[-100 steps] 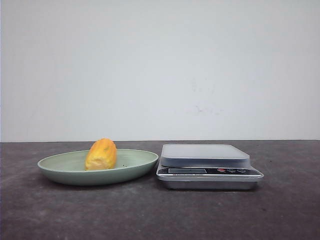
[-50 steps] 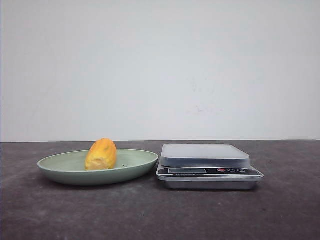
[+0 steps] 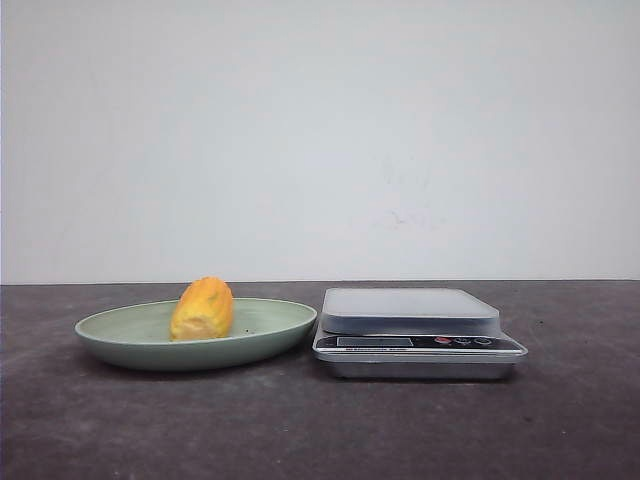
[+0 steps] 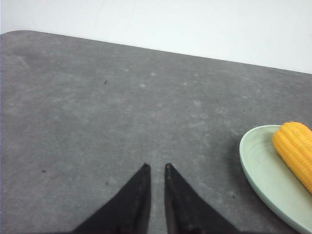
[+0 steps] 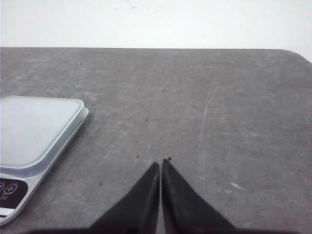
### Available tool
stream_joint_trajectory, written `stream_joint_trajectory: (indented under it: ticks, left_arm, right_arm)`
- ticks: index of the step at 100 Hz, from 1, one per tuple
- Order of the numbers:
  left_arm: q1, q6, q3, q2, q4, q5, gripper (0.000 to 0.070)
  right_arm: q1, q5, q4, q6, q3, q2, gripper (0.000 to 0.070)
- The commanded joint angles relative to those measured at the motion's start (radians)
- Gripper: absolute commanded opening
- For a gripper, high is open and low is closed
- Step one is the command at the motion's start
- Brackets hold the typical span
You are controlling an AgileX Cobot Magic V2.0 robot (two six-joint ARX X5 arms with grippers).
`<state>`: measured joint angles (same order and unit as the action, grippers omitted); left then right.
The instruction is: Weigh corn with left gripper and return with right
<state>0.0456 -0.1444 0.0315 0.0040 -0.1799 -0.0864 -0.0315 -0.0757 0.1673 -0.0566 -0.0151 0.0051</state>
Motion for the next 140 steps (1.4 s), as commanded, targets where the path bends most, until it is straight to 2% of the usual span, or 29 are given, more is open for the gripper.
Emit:
stream_joint_trajectory:
  ticks: [1, 121, 140]
  left_arm:
    - [-0.002, 0.012, -0.018, -0.001, -0.005, 0.002, 0.001]
    - [-0.002, 0.02, -0.018, -0.001, -0.006, 0.009, 0.0011]
    - [-0.002, 0.015, -0.018, 0.0, -0.006, 0.009, 0.001]
  right_arm:
    - [0.002, 0.0, -0.01, 0.004, 0.002, -0.001, 0.0]
    - [0.002, -0.002, -0.014, 0.005, 0.002, -0.001, 0.0]
    - [0.0, -0.011, -0.089, -0.108, 0.002, -0.001, 0.0]
